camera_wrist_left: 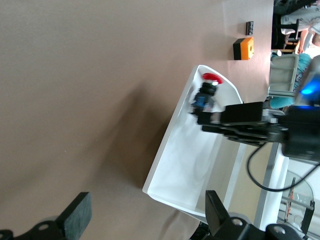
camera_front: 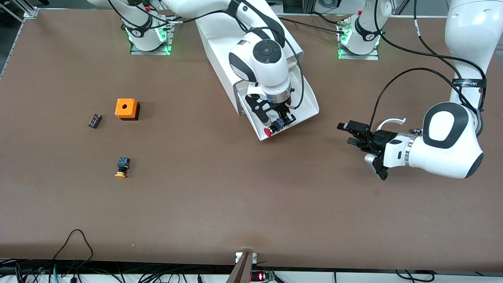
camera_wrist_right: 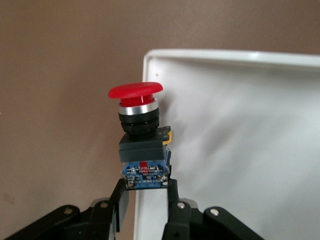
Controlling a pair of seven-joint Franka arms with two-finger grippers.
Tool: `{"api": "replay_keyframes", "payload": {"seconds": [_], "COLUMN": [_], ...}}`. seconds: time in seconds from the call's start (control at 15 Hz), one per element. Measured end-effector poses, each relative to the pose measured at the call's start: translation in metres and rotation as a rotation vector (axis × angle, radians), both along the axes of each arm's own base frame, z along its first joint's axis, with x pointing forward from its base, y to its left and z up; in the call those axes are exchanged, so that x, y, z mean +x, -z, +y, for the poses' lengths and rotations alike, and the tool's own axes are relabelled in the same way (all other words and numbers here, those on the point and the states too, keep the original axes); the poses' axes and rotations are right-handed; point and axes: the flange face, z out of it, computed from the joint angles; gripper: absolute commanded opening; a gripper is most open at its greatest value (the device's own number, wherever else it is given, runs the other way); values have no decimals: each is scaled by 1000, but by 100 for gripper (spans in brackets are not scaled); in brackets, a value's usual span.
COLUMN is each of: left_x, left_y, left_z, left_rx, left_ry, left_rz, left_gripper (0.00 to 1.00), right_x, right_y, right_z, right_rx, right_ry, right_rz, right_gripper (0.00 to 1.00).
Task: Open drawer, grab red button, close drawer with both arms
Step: 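Lift the red button out with the right gripper while the left gripper releases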
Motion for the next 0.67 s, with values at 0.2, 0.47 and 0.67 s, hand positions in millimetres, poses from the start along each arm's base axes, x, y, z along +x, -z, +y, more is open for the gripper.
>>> {"api": "replay_keyframes", "payload": {"seconds": [0.2, 0.47, 0.67], "left_x": [-3, -20, -22], "left_y": [-22, -52, -58], "left_z": [-6, -56, -88], "left_rx": [172, 507, 656], "left_ry": [-32, -57, -124], "left_rz": [22, -5, -68], "left_gripper": [100, 100, 100], "right_x": [11, 38, 63], "right_y": [-22, -39, -65], "right_z": [-8, -41, -86], "right_rx": [-6, -46, -104], "right_ry": [13, -104, -274], "right_rz": [6, -5, 1], "right_gripper": [2, 1, 1]}}
